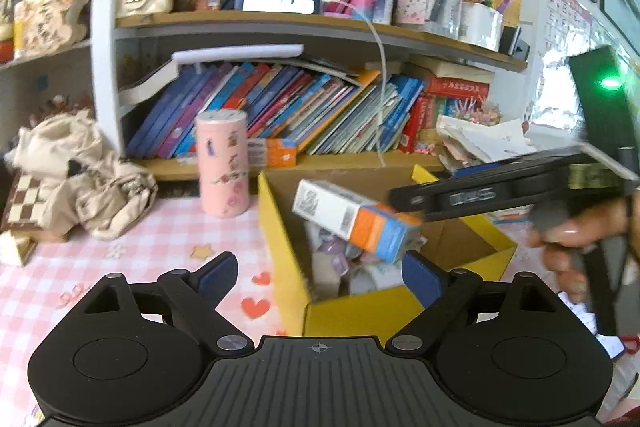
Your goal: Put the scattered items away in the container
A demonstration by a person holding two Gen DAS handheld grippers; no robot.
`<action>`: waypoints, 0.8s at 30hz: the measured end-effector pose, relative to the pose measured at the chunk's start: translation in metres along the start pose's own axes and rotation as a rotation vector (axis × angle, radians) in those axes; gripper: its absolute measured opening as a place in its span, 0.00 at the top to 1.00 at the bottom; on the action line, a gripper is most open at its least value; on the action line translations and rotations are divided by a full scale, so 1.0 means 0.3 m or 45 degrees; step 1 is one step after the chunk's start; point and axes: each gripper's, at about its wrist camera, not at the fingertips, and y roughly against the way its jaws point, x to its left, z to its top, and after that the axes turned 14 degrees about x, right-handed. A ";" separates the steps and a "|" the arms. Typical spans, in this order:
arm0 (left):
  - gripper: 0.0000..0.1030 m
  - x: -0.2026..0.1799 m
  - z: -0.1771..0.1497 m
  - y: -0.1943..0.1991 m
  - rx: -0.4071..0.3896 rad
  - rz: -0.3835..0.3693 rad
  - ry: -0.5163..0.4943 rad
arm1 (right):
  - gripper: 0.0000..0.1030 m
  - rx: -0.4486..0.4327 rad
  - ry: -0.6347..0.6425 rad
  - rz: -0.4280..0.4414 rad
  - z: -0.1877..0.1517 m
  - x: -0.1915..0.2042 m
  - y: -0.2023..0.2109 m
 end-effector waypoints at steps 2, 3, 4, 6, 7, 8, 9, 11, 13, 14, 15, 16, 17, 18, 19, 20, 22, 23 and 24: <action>0.11 0.022 -0.023 0.015 0.012 -0.011 0.024 | 0.11 -0.010 -0.040 -0.020 -0.041 0.007 0.033; 0.11 0.031 -0.033 0.022 0.018 -0.014 0.032 | 0.11 -0.010 -0.052 -0.033 -0.063 0.013 0.047; 0.11 0.041 -0.044 0.030 0.024 -0.018 0.039 | 0.11 -0.006 -0.064 -0.048 -0.084 0.021 0.058; 0.11 0.056 -0.063 0.046 0.033 -0.018 0.048 | 0.11 0.004 -0.092 -0.075 -0.126 0.037 0.079; 0.11 0.064 -0.072 0.053 0.036 -0.018 0.051 | 0.11 0.010 -0.109 -0.084 -0.147 0.046 0.088; 0.11 0.071 -0.081 0.060 0.040 -0.015 0.054 | 0.11 0.016 -0.125 -0.093 -0.168 0.055 0.098; 0.11 0.077 -0.089 0.066 0.042 -0.010 0.056 | 0.11 0.021 -0.139 -0.103 -0.187 0.064 0.106; 0.11 0.090 -0.106 0.078 0.050 0.003 0.060 | 0.11 0.032 -0.155 -0.127 -0.227 0.086 0.122; 0.11 0.101 -0.123 0.090 0.059 0.015 0.064 | 0.11 0.045 -0.167 -0.151 -0.268 0.114 0.134; 0.11 0.106 -0.131 0.095 0.063 0.021 0.065 | 0.10 0.050 -0.173 -0.165 -0.287 0.128 0.140; 0.11 0.110 -0.139 0.101 0.067 0.026 0.066 | 0.10 0.054 -0.180 -0.180 -0.306 0.141 0.145; 0.11 0.115 -0.147 0.107 0.072 0.031 0.067 | 0.08 0.057 -0.189 -0.198 -0.325 0.155 0.150; 0.11 0.119 -0.155 0.114 0.076 0.036 0.069 | 0.07 0.058 -0.201 -0.218 -0.343 0.170 0.154; 0.10 0.123 -0.163 0.120 0.079 0.041 0.072 | 0.07 0.060 -0.217 -0.238 -0.361 0.184 0.158; 0.07 0.126 -0.170 0.126 0.082 0.046 0.075 | 0.07 0.062 -0.230 -0.255 -0.378 0.198 0.162; 0.06 0.129 -0.177 0.132 0.085 0.052 0.078 | 0.06 0.063 -0.242 -0.270 -0.394 0.212 0.166; 0.06 0.134 -0.192 0.142 0.089 0.064 0.083 | 0.06 0.065 -0.247 -0.288 -0.415 0.240 0.173; 0.05 0.137 -0.200 0.148 0.092 0.070 0.085 | 0.05 0.065 -0.246 -0.294 -0.424 0.253 0.176; 0.05 0.140 -0.207 0.152 0.096 0.074 0.086 | 0.04 0.065 -0.246 -0.301 -0.433 0.266 0.179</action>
